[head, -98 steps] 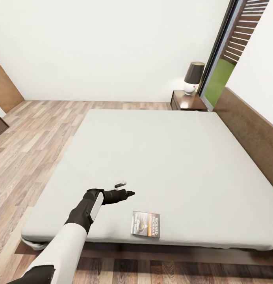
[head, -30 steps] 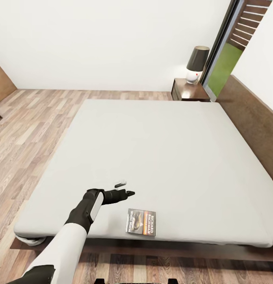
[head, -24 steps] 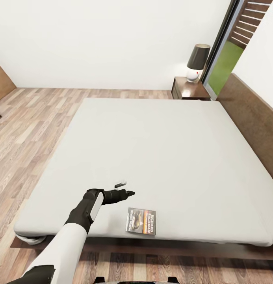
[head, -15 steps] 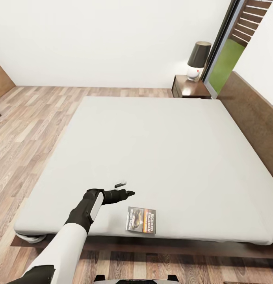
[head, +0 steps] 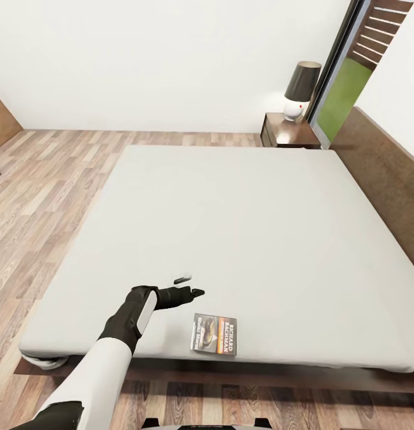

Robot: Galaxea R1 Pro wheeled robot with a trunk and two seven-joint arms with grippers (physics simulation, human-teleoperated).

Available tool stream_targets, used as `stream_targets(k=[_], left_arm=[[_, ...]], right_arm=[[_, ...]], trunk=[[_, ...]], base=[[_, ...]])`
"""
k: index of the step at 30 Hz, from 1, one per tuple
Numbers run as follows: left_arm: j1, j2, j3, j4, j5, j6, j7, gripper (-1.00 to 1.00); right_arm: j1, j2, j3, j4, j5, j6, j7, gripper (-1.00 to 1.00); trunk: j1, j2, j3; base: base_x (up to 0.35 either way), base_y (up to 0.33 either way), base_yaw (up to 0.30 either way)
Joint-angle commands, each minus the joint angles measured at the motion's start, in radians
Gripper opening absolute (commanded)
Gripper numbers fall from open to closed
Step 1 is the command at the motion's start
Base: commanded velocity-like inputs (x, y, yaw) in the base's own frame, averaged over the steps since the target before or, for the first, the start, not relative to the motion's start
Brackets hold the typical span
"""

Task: In the bedroom, move the book from the bed onto either nightstand, and place the two sandals side by side next to the bed.

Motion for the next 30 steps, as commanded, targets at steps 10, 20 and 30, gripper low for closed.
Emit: stream_targets(k=[10,20,30], left_arm=[[-0.001,-0.001,0.005,-0.001,0.007,0.009,0.000,1.00],[-0.001,-0.001,0.005,-0.001,0.007,0.009,0.001,1.00],[-0.001,-0.001,0.005,0.001,0.008,0.009,0.000,1.00]], right_arm=[[-0.001,0.000,-0.008,0.003,0.003,-0.004,0.006,1.00],[-0.001,-0.001,-0.008,0.003,0.003,-0.004,0.006,1.00],[-0.001,-0.001,-0.008,0.003,0.003,-0.005,0.006,1.00]], trunk=[[0.039,-0.072,-0.033],[0.077,-0.142,-0.064],[0.115,-0.212,-0.095]], base=[[0.000,0.000,0.000],[0.000,0.000,0.000],[0.000,0.000,0.000]])
